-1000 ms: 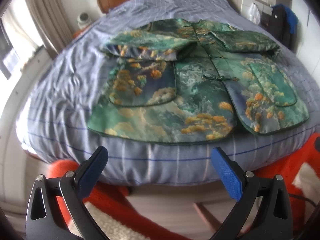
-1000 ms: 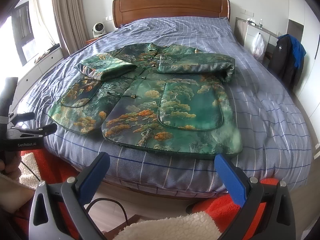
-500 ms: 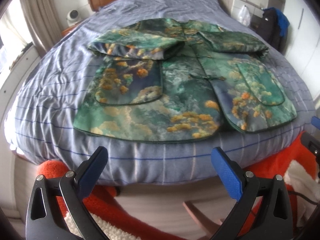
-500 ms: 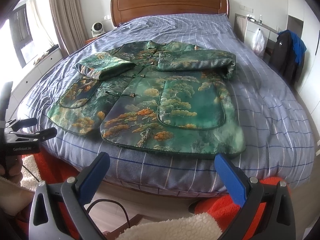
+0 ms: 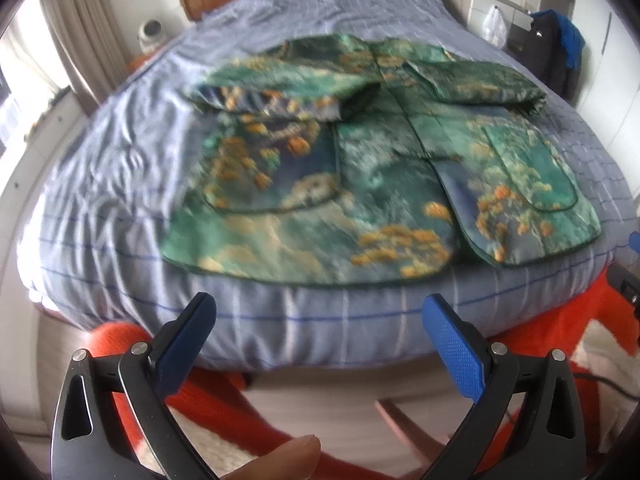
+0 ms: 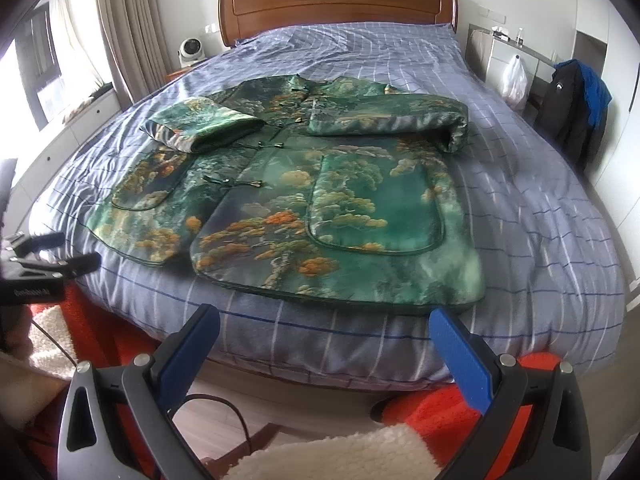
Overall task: Fold large clothes
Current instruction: 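Lower both grippers onto the jacket hem and close them on it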
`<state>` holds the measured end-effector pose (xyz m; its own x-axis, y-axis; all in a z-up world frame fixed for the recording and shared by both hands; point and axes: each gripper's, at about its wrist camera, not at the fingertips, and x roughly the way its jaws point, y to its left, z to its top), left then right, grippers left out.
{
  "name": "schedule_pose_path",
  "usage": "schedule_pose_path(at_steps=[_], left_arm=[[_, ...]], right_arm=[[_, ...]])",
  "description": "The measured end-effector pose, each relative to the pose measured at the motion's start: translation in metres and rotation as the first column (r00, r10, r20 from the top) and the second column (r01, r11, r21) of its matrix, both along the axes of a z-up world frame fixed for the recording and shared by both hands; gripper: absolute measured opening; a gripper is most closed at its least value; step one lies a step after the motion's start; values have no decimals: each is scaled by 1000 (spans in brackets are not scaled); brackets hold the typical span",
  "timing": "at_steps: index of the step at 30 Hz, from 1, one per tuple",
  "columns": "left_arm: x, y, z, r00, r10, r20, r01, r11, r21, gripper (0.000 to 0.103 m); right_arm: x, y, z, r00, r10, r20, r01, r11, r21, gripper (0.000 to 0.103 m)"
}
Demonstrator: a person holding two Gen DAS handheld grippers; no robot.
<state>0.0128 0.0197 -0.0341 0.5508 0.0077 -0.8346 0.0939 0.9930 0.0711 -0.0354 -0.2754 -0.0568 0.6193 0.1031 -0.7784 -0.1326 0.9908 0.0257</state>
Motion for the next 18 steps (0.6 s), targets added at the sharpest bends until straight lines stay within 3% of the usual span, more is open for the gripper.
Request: schedule_pose_path(at_steps=[5,9,11,14,18], left_arm=[[12,16,37,990,-21,142,17,999,35,103],[35,19,56,965,-57,257,9,982,186,103],[56,20,49,978,-66,197,18,972,234,103],[85,24,35,994,-67,85,53,986,159,103],[118,13,31,995,-64,82,48,983,179,103]], right_arm=[[14,-21,22,999,-34,39,35,999,-17,103],[21,-38,58,986,-54,157,66,995,-74,103],[27,-44,73,976,-52,210,73,993,-93,103],[44,-46,81,967,-3,253,33,993,-115,103],[82,-39,64,972,83,219,-47,985,-165,103]])
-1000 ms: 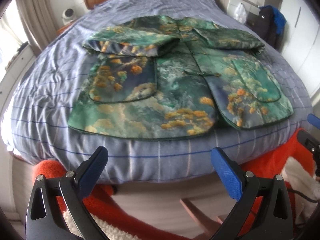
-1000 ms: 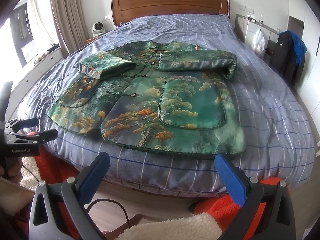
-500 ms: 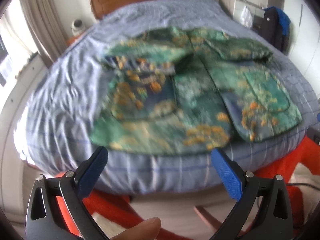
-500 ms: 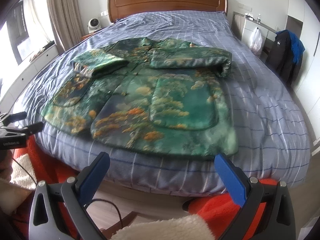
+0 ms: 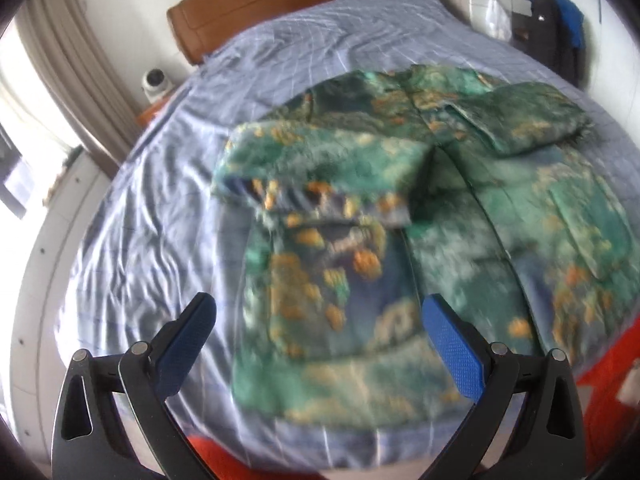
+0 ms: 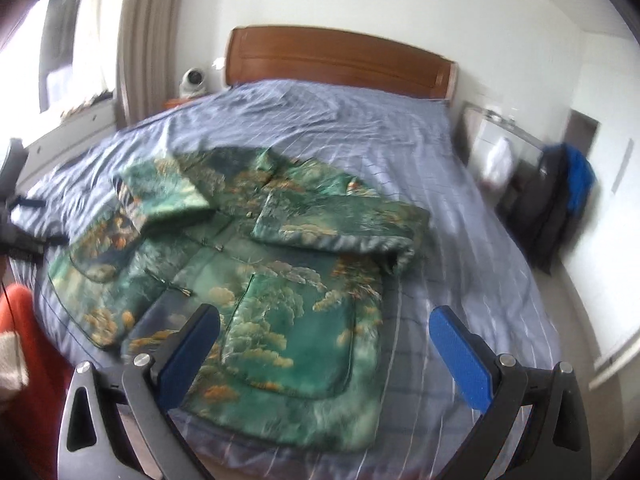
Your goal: Fold large clothes
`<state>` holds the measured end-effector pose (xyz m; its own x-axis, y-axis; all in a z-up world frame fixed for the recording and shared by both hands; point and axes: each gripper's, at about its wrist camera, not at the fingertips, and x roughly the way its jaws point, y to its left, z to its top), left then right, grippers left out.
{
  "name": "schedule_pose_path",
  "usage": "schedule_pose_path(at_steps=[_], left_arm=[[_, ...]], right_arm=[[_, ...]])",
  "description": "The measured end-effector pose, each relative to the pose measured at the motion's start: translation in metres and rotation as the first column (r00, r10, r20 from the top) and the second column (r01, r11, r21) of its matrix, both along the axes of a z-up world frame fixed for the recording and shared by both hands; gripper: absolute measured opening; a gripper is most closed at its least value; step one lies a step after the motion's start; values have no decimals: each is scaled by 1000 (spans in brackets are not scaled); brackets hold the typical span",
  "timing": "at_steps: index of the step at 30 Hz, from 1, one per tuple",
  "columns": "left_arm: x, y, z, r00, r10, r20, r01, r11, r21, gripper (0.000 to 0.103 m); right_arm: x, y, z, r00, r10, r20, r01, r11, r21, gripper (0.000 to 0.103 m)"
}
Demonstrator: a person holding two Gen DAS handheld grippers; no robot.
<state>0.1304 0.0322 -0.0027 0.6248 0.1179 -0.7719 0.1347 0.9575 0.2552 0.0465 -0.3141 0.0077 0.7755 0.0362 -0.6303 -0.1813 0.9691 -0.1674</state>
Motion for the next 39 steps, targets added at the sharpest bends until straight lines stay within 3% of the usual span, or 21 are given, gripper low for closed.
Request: schedule_pose_path(at_steps=[6,12,16,17,18,19,20,21,25,29,31,33,36,37,38,39], left_arm=[[59,-44,-2,992,-120,44,117,990,73,103],[126,-72,-64,984,-154,-93,166,976,138,103],[144,-73,-97,978,-155,-140,177,970,166,103],[145,-72,-99,977,-157,-145,180,970,164,98],[145,-71,-100,977,-158,-143,180,971,157,75],[144,-68,-97,978,-152,-141,173,974,148,59],[144,-64,-92,978,-147,-149,166,979,122,26],[144,-57,-82,981,-129,-141,142,987,81,10],[144,-9,-20,999,-38,-31,36,998,-59,8],[146,84,40,990,132,42,-120,970,-209,8],[145,142,58,967,245,68,-223,945,-242,8],[144,199,61,925,373,68,-344,902,-259,8],[138,285,37,820,572,8,-547,788,-281,14],[134,313,22,770,638,-19,-619,740,-265,16],[129,334,5,726,686,-44,-673,696,-250,25],[118,360,-15,674,735,-79,-728,641,-244,38]], right_arm=[[89,30,-46,986,141,-92,-151,982,-113,103],[188,87,-102,951,213,-223,-262,940,-218,102],[230,106,-130,941,189,-280,-269,921,-283,87],[236,108,-136,938,183,-294,-269,920,-285,85],[241,108,-140,935,181,-304,-269,922,-278,68],[244,107,-141,938,177,-297,-262,925,-275,32],[244,105,-137,948,164,-273,-241,930,-278,17],[242,96,-124,963,140,-233,-197,950,-244,15],[227,47,-61,995,54,-89,-63,992,-108,12],[201,-53,6,992,-121,35,122,993,-4,12],[184,-113,33,967,-239,86,238,971,23,12],[166,-172,48,928,-354,115,354,935,23,12],[142,-254,45,854,-514,80,513,858,37,13],[134,-279,34,826,-562,43,560,827,48,17],[129,-302,21,798,-603,-5,602,796,60,22],[121,-322,2,768,-637,-67,640,765,74,37]])
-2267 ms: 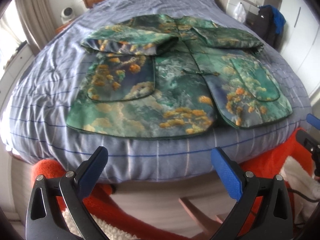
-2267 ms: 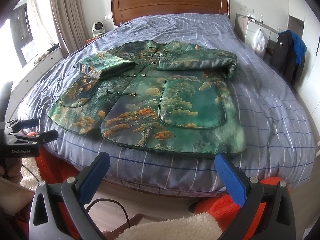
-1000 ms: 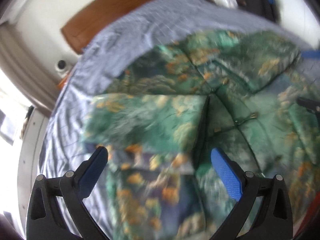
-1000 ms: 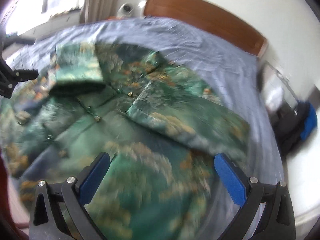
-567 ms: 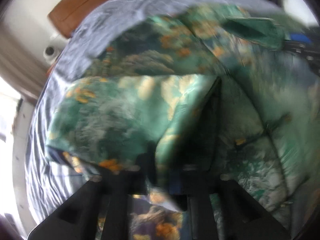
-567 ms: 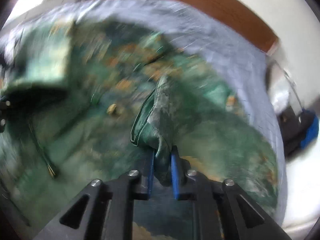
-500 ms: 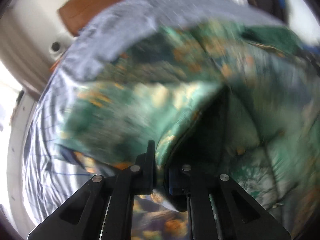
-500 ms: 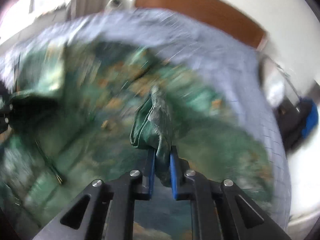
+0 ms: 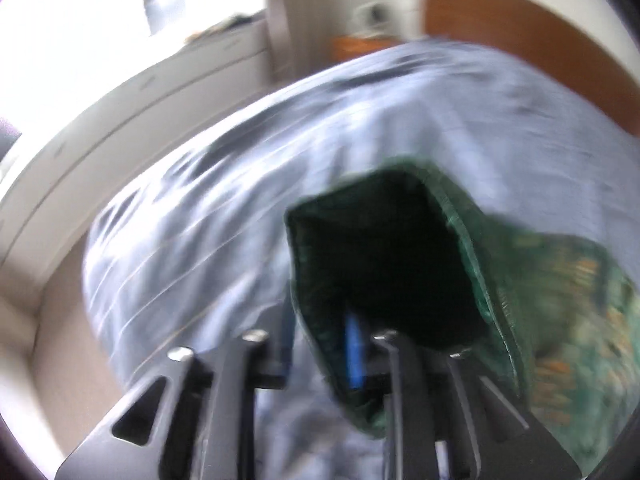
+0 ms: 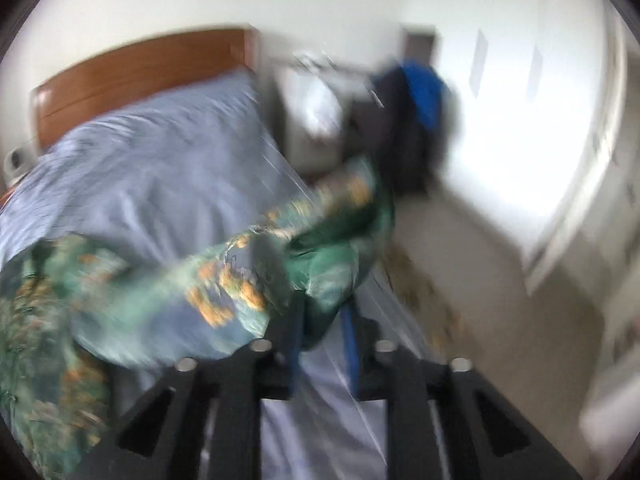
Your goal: Fold large clothes
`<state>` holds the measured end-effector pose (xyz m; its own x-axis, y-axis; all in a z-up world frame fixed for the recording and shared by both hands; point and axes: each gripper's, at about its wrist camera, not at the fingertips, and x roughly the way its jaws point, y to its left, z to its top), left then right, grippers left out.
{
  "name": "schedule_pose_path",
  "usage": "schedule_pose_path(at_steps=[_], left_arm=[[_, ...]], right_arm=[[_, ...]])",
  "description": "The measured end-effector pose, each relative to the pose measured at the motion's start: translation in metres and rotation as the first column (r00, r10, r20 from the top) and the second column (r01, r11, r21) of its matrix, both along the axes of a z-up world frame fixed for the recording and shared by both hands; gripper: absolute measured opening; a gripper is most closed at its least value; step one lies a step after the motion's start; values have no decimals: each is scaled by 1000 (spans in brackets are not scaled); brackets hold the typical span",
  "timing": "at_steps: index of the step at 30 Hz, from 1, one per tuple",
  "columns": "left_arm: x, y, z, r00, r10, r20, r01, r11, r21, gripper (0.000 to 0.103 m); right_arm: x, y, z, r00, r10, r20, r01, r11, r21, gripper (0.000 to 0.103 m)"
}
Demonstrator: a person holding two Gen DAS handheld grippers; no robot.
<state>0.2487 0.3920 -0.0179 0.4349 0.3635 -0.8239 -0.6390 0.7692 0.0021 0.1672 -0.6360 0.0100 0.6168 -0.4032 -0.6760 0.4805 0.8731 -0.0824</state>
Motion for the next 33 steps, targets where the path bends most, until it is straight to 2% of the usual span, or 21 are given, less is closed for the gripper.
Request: schedule_pose_path(at_steps=[1,3,4,6,7,8,9,10,11,13,14,17,19,22,24,29,33], left_arm=[[-10,15,-13,999,43,-9,-43,999,-20,45],[-34,31,-31,997,83,3,-82,994,-76,60],[-49,31,-38,998,65,21,-62,992,-107,63],[-66,16,-40,999,-10,33,13,994,-109,64],[-76,0,-39,997,-75,32,78,992,-97,65],[-85,-23,-39,989,-148,29,150,984,-95,69],[-94,-41,-39,974,-223,36,225,968,-106,77],[-102,-68,-42,949,-311,47,315,941,-128,83],[-111,-84,-45,928,-368,55,372,916,-147,92],[-123,-117,-54,887,-456,70,460,862,-212,92],[-128,-128,-59,883,-463,74,467,850,-243,92],[-137,-134,-69,901,-414,134,433,831,-350,92],[-138,-135,-71,899,-414,143,437,818,-374,92],[-145,-160,-75,860,-503,87,500,795,-342,92],[-150,-173,-77,852,-518,75,514,801,-308,93],[-140,-192,-101,837,-543,70,534,783,-319,94],[-128,-214,-113,822,-568,23,555,793,-252,94]], right_arm=[[-8,-12,-15,999,-35,-34,36,999,24,48],[-31,-28,-49,992,-80,-93,87,994,66,50],[-39,-31,-54,991,-88,-101,96,992,76,50],[-62,-25,-67,991,-78,-109,91,988,124,51],[-74,-12,-71,994,-33,-103,50,985,163,52],[-81,-2,-70,995,8,-98,11,982,190,53],[-88,15,-71,994,66,-91,-44,974,224,58],[-97,41,-74,984,164,-69,-137,945,296,63],[-102,57,-77,975,217,-53,-186,920,344,65],[-110,101,-90,934,358,-2,-312,817,484,68],[-111,121,-99,919,394,3,-339,787,515,68],[-117,166,-126,884,468,-6,-385,735,559,68],[-119,178,-133,877,480,-13,-392,731,558,68],[-123,183,-137,879,478,-2,-392,724,568,68],[-117,183,-140,879,476,-10,-390,732,558,68],[-118,175,-146,887,461,-21,-371,740,561,69],[-113,177,-152,873,486,-36,-387,737,554,73]])
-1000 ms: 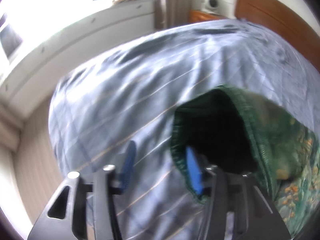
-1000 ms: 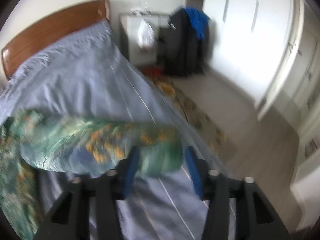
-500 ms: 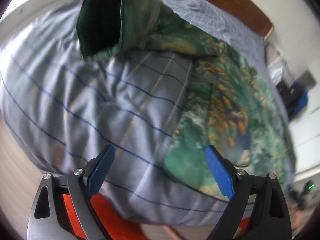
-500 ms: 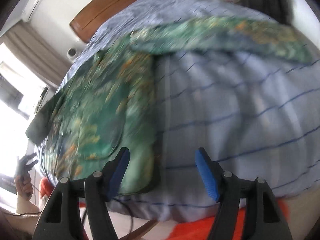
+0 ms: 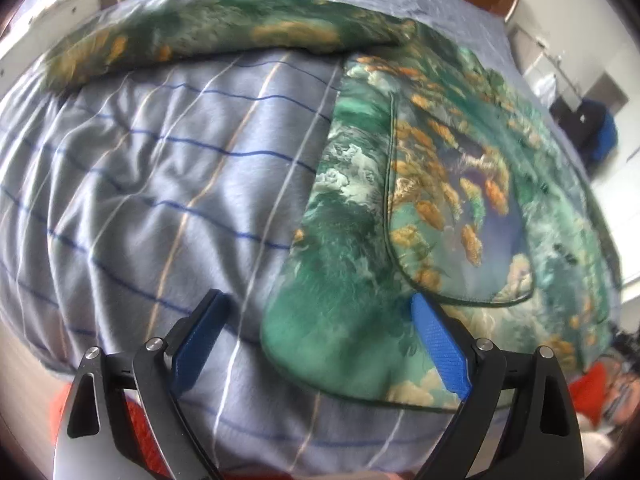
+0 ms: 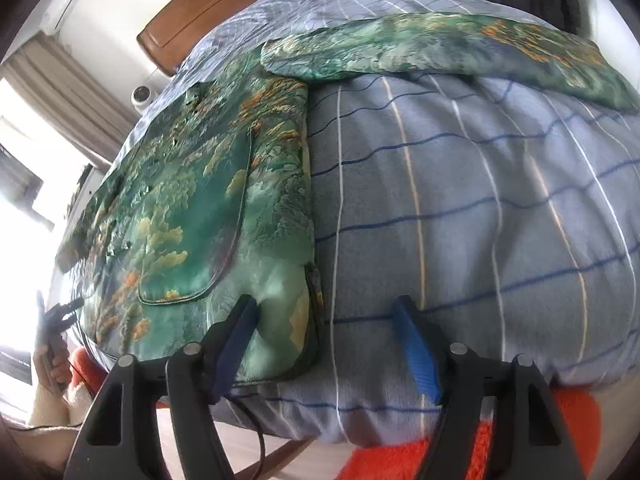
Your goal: Fold large clothes
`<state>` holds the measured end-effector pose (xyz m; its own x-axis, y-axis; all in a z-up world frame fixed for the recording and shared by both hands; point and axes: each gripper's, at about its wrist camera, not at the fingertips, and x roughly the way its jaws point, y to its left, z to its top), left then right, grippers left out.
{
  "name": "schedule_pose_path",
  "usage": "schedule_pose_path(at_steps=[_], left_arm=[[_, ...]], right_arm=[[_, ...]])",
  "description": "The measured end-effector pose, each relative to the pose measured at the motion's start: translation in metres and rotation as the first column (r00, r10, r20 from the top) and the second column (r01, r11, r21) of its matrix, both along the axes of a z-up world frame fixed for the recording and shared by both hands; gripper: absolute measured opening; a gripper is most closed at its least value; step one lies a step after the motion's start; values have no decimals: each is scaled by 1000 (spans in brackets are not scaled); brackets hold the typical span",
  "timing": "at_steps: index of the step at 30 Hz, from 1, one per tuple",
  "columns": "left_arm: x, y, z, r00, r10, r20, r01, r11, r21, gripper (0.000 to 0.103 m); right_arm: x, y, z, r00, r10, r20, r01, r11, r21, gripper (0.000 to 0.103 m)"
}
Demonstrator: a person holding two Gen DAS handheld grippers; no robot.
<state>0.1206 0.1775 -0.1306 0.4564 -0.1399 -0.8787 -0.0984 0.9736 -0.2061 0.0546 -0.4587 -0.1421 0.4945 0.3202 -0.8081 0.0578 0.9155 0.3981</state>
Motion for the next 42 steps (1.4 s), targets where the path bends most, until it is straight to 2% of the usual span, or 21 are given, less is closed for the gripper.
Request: schedule_pose_path(at_steps=[1,3,4,5,6,7,8,13,15,18,22,25,27,28,29,30,31,33,36,38,42], left_arm=[[2,-3,-2,1000,6,-5,-6,1000,12,93],[0,-5,-3,1000,-7,-12,6,1000,-24,62],[-1,-8,-1,1000,-13,-17,13,1000,-18,57],[-3,-9,2,1000,-14,-11,14,1000,9,41],[-4,-9,5,1000,-21,-9,21,999,25,26],[-6,-8,9,1000,-28,-8,28,1000,1,20],[-8,-5,14,1000,-30,-7,30,999,-38,13],[-25,5,47,999,-27,38,32,992,-122,12],[-30,4,51,999,-30,36,34,993,-117,11],[-29,-2,39,1000,-29,6,29,996,-86,11],[-18,-5,10,999,-3,-46,0,998,-66,11],[-16,-11,11,1000,-1,-29,0,1000,-19,14],[-20,-14,16,1000,7,-12,-7,1000,25,32],[-21,-15,21,1000,19,2,-19,999,44,39],[-23,-15,25,999,28,17,-28,998,48,54],[-25,-15,31,998,40,37,-42,998,51,68],[-27,-15,40,996,59,71,-63,996,65,73],[-27,-17,53,988,87,124,-103,987,122,90],[-24,-28,70,970,107,220,-161,956,245,101],[-25,-34,72,963,96,252,-172,939,297,102],[-15,-62,62,979,-10,203,-69,923,379,103]], right_arm=[[3,2,-1,1000,12,1,-12,1000,-9,74],[7,4,-3,1000,20,-7,-20,1000,-11,74],[8,5,-2,1000,28,-10,-28,1000,0,71],[9,6,-1,999,36,-9,-36,999,7,65],[11,9,1,998,58,-5,-58,998,15,38],[12,13,3,997,80,-4,-80,997,15,15],[13,16,5,995,95,-8,-95,995,4,15],[7,21,34,993,115,24,-114,993,-30,10],[3,20,47,992,119,41,-118,992,-37,10],[-1,18,47,993,113,29,-111,993,-48,10],[8,12,18,997,71,-29,-72,997,-42,10],[13,10,6,998,49,-34,-50,998,-40,10],[14,11,7,999,32,-13,-32,999,-43,16],[13,10,9,1000,20,-3,-20,999,-44,23],[11,9,11,1000,4,3,-3,999,-48,29],[7,8,13,1000,-11,7,12,999,-52,44],[3,6,16,1000,-29,13,29,998,-56,58],[-6,2,25,997,-69,35,72,994,-77,67],[-16,1,41,990,-114,81,126,980,-156,74],[-20,1,48,983,-150,103,168,965,-203,80],[-24,9,60,959,-227,172,267,926,-267,88]])
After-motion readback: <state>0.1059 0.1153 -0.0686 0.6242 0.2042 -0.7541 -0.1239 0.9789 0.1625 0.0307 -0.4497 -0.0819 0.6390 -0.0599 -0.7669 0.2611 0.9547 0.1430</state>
